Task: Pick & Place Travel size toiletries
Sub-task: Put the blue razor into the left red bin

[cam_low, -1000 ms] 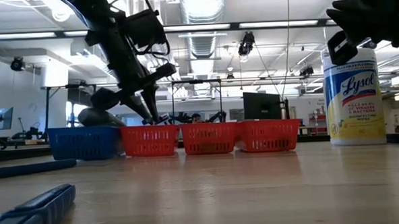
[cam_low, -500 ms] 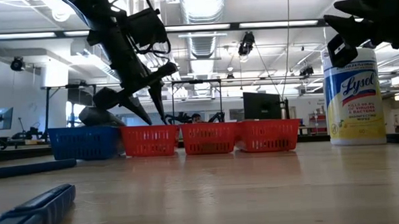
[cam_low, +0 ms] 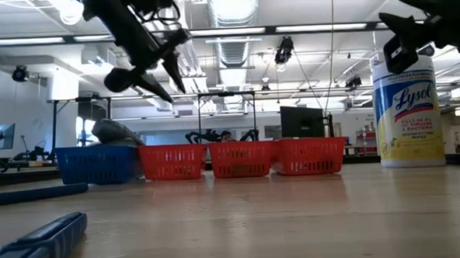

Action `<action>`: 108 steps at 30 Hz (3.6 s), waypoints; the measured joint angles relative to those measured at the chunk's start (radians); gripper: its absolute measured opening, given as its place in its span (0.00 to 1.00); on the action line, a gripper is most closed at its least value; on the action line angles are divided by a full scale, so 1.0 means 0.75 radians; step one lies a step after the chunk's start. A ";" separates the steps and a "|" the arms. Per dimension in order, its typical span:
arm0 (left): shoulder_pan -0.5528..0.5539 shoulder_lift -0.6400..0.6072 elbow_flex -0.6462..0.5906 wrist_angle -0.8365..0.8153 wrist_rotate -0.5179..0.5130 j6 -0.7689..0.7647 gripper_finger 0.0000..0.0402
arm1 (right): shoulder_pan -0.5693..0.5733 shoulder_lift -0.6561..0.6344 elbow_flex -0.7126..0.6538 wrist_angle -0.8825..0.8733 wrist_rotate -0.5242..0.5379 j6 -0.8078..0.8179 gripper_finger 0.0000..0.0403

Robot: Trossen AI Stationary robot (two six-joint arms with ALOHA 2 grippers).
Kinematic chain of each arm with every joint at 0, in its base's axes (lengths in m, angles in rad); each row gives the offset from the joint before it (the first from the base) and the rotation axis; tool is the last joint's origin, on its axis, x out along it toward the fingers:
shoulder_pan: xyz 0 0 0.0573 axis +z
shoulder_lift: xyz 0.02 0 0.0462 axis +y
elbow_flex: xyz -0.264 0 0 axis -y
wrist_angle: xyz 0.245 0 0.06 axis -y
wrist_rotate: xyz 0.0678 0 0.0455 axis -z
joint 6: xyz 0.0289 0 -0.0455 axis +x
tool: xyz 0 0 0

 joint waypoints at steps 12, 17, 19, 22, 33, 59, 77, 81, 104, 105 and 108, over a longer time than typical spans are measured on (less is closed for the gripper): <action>0.001 -0.123 -0.004 -0.156 -0.165 0.081 0.41 | -0.189 -0.053 0.000 -0.030 0.000 0.000 0.44; 0.000 -0.128 -0.005 -0.153 -0.165 0.144 0.41 | -0.207 -0.024 0.000 -0.029 0.001 0.000 0.46; 0.000 -0.128 -0.005 -0.154 -0.166 0.146 0.41 | -0.207 -0.015 0.000 -0.027 0.001 0.000 0.47; 0.000 -0.128 -0.006 -0.148 -0.182 0.173 0.41 | -0.207 0.001 -0.001 -0.028 0.001 0.000 0.48; -0.001 -0.128 -0.011 -0.134 -0.195 0.289 0.41 | -0.207 0.018 0.001 -0.066 0.250 -0.054 0.47; -0.464 -0.124 -0.018 -0.792 0.201 0.060 0.45 | -0.204 0.025 -0.001 -0.207 0.247 -0.373 0.27; -0.856 0.320 -0.006 -0.537 0.352 -0.590 0.61 | -0.204 0.025 -0.001 -0.207 0.245 -0.384 0.13; -0.855 0.415 0.005 -0.509 0.352 -0.619 0.61 | -0.204 0.025 -0.001 -0.206 0.245 -0.384 0.11; -0.881 0.606 0.014 -0.393 0.250 -0.349 0.07 | -0.204 0.025 -0.001 -0.206 0.246 -0.384 0.26; -0.880 0.603 0.014 -0.394 0.235 -0.348 0.05 | -0.204 0.025 -0.001 -0.206 0.246 -0.384 0.27; -0.876 0.581 0.022 -0.395 0.213 -0.341 0.05 | -0.204 0.025 -0.001 -0.206 0.246 -0.384 0.29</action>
